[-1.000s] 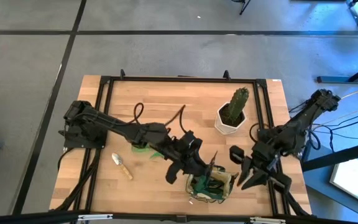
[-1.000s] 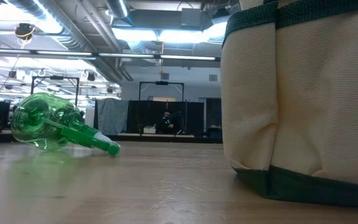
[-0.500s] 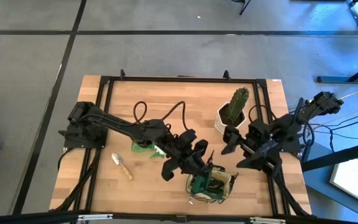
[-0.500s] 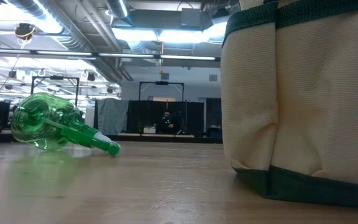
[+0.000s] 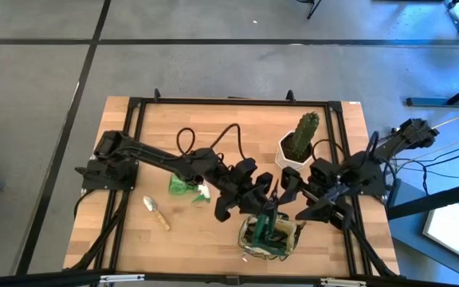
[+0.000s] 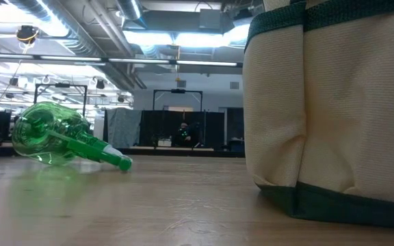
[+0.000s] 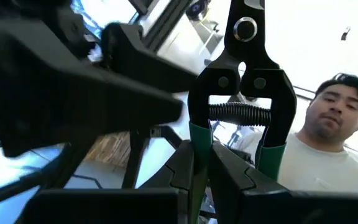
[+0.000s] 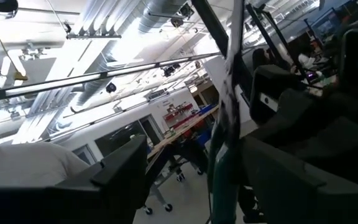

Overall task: Pick & Place Garden tools in Gardening bag
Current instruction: Put the grafting pruner into the side pocket of the white bag

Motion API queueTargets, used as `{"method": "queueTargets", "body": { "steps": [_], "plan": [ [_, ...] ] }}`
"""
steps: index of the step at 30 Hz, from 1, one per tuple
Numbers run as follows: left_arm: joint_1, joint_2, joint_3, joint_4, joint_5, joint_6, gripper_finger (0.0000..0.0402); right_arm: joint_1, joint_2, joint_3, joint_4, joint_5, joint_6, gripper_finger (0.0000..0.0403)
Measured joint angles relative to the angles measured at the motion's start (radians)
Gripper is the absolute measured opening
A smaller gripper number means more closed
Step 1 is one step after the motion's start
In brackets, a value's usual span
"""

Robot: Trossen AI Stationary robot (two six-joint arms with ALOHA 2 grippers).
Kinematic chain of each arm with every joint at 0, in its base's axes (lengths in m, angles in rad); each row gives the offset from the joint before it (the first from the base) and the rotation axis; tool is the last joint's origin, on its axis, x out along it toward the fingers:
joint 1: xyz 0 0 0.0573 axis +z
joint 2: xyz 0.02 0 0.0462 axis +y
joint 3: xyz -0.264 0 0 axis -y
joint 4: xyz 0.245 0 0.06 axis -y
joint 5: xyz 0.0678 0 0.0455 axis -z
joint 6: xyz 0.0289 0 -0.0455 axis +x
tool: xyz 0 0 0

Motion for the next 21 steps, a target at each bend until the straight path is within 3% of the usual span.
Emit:
{"method": "queueTargets", "body": {
  "steps": [21],
  "plan": [
    [0.022,-0.001,0.0,-0.009,0.018,-0.022,0.0022,-0.048,0.053,0.091,-0.053,-0.025,-0.003,0.0249]
  ]
}}
